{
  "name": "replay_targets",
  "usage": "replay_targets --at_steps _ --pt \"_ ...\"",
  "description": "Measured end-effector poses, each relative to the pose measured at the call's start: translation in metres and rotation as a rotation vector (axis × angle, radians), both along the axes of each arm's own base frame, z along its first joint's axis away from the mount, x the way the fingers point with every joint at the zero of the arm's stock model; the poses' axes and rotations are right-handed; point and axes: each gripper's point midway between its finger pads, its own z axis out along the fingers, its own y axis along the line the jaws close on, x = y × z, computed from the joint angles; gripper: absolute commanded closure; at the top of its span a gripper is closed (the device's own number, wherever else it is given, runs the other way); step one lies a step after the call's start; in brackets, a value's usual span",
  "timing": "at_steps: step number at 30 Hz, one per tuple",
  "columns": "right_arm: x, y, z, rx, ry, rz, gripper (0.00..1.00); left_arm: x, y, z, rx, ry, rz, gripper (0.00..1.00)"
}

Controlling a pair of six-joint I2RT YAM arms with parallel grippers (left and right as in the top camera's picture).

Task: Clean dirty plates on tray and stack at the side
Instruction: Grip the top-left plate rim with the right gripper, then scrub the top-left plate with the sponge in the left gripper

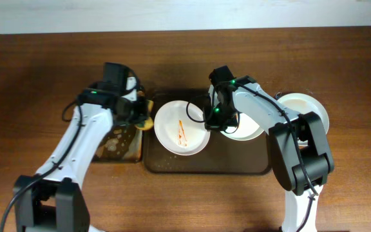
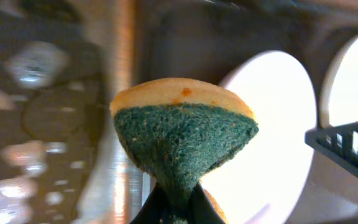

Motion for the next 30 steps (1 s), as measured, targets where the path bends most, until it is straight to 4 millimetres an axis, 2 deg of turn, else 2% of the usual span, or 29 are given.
replay_targets --at_steps 3,6,14,16,18,23,24,30 --pt "-0.009 -0.004 0.001 -0.016 0.041 0.000 0.96 -0.005 -0.035 -0.003 -0.032 0.002 -0.070 1.00" --pt "-0.009 -0.003 0.003 -0.017 0.042 0.001 0.91 -0.013 -0.055 -0.011 -0.043 0.031 -0.105 1.00" --pt "-0.008 -0.005 0.003 -0.029 0.035 0.001 0.91 -0.022 -0.072 -0.047 -0.071 0.159 -0.073 1.00" --pt "-0.008 -0.005 0.003 -0.031 0.035 0.001 0.91 -0.028 -0.083 -0.054 -0.088 0.190 -0.080 1.00" --pt "-0.008 -0.005 0.003 -0.032 0.035 0.001 0.81 -0.034 -0.097 -0.059 -0.101 0.213 -0.085 1.00" --pt "-0.006 -0.004 0.003 -0.032 0.027 0.003 0.83 -0.039 -0.127 -0.075 -0.128 0.240 -0.065 1.00" --pt "-0.006 -0.004 0.003 -0.031 0.025 0.003 0.85 -0.039 -0.130 -0.077 -0.132 0.243 -0.058 1.00" --pt "-0.005 -0.005 0.002 -0.041 0.020 0.000 0.85 -0.041 -0.140 -0.100 -0.111 0.279 -0.016 1.00"
